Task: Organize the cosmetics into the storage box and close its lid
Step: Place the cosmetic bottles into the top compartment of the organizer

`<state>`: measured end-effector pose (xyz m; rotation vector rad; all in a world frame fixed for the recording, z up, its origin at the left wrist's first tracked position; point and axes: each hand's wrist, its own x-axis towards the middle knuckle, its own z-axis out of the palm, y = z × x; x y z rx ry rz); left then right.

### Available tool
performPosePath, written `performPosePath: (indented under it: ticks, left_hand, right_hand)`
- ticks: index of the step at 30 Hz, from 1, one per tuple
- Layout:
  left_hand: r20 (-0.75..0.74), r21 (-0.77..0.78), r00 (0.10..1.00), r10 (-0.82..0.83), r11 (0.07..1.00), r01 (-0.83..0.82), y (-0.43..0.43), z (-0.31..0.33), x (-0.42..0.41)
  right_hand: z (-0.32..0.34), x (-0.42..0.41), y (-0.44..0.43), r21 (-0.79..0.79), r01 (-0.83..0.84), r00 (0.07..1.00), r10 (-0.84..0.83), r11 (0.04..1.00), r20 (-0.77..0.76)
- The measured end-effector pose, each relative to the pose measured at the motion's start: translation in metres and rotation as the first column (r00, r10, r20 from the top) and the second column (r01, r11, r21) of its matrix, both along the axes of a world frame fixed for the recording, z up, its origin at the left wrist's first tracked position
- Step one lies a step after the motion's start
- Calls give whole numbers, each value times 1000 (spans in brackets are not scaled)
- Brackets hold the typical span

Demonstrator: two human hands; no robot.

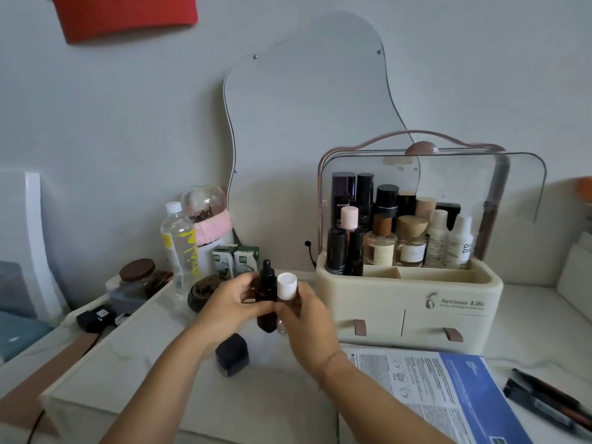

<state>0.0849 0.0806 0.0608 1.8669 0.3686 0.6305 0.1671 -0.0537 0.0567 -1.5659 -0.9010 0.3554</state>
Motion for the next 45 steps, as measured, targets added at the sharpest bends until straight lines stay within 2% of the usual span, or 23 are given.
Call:
performPosePath:
  ticks: [3, 6, 9, 12, 15, 17, 21, 28, 32, 36, 41, 43, 45]
  left_hand:
    - [35, 80, 994, -101, 992, 98, -35, 32, -5]
    - [84, 157, 980, -181, 974, 166, -71, 62, 15]
    - [172, 202, 979, -111, 977, 75, -102, 84, 52]
    - [221, 258, 975, -6, 965, -53, -124, 97, 89]
    - [135, 418, 990, 49, 903, -102, -133, 102, 116]
    - [53, 503, 997, 64, 860, -82, -136, 101, 130]
    - [-3, 534, 998, 58, 844, -47, -143, 100, 152]
    - [-143, 547, 988, 54, 837, 34, -155, 93, 176]
    - [-126, 547, 991, 35, 836, 40, -156, 90, 179]
    - [-136, 554, 989, 51, 832, 34, -150, 97, 171]
    - [-30, 583, 990, 135, 807, -93, -130, 123, 150]
    - [-60, 632, 977, 204, 765, -121, -124, 130, 143]
    - [-109, 678, 964, 242, 727, -106, -123, 130, 141]
  right_hand:
    - [18, 4, -51, 134, -54, 995, 42, 990, 93]
    - [49, 25, -95, 240, -73, 994, 51, 968, 99]
    - [78, 61, -122, 294, 23, 992, -58, 956, 109]
    - [92, 99, -138, 234, 148, 973, -184, 961, 139]
    - [89, 130, -148, 87, 218, 955, -231, 972, 187]
    - [86, 142, -150, 45, 239, 948, -243, 970, 203]
    - [86, 157, -148, 9, 281, 920, -272, 960, 281]
    - [76, 175, -151, -188, 375, 875, -279, 908, 396]
    - [76, 180, -156, -188, 432, 834, -311, 882, 455]
    - [82, 176, -156, -141, 420, 834, -320, 896, 450]
    - [93, 160, -143, 7, 267, 919, -256, 964, 301]
    - [92, 157, -133, -20, 221, 941, -208, 975, 268]
    - [87, 156, -126, -66, 235, 929, -204, 970, 309]
